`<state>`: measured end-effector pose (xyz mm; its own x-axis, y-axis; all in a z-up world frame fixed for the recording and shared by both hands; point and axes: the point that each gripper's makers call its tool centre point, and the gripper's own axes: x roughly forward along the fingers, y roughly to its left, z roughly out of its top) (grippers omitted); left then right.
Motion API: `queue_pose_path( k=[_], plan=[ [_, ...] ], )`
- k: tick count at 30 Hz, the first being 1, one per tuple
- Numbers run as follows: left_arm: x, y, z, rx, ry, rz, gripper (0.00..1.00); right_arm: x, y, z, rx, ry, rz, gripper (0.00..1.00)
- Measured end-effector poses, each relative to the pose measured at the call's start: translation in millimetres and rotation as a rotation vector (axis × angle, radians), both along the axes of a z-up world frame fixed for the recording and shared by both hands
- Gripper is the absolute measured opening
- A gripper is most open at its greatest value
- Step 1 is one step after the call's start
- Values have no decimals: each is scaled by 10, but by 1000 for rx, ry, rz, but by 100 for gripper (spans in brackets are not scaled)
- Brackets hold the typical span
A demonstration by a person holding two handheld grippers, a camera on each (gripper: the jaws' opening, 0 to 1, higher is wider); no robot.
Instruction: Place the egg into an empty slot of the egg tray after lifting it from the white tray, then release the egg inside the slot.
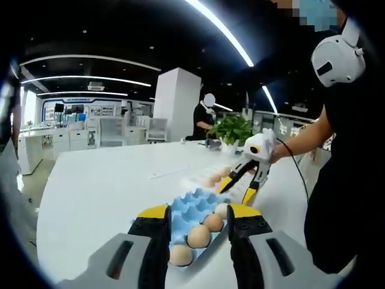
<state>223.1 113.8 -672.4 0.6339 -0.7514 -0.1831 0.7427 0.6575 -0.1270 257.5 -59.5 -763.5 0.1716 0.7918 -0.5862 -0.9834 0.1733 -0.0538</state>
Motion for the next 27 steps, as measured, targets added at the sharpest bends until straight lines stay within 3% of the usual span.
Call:
queue_pose_path(
  k=[13,20,27],
  plan=[
    [5,-23,7,-1,0,-5,37,67,-520,116,0,-14,-133,40],
    [6,-31,12,-3,-1,-6,37,67,-732,90,-25,-17,-170,39],
    [0,-35,2,2,4,-9,37,56,-1105,66,-68,-15,-237,39]
  ],
)
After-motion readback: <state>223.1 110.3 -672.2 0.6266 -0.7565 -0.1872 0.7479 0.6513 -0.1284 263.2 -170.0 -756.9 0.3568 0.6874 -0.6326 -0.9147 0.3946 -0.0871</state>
